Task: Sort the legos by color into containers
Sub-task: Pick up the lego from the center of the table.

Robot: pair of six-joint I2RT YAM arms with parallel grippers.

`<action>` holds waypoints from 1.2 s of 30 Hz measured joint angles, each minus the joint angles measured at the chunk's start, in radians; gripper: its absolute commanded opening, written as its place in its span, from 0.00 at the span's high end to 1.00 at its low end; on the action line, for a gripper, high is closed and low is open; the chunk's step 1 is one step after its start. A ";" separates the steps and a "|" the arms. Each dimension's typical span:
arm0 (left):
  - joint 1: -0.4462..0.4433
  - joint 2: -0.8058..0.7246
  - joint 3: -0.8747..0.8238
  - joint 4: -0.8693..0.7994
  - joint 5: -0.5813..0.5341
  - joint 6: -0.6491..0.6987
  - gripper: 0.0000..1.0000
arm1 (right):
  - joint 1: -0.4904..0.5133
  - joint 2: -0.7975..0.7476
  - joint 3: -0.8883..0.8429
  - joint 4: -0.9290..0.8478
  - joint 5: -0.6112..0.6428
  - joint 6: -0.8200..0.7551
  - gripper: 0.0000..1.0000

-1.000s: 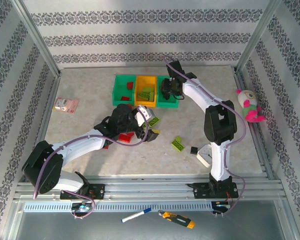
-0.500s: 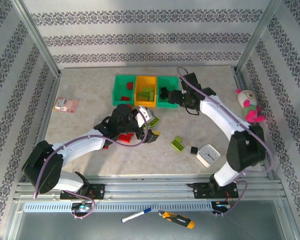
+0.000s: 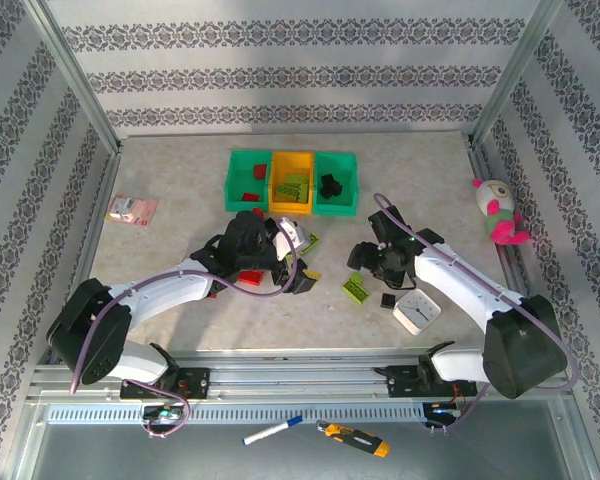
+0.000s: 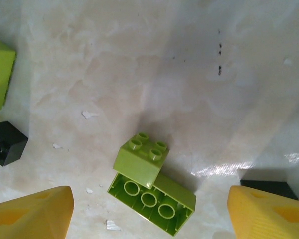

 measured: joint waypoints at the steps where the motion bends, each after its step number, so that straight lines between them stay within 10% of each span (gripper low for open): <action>1: 0.000 0.003 0.000 0.000 0.004 0.000 0.01 | 0.000 0.004 0.000 0.002 -0.009 0.002 0.19; 36: 0.000 -0.016 -0.051 -0.004 0.003 0.026 0.01 | 0.002 0.326 0.088 0.049 -0.156 0.046 0.71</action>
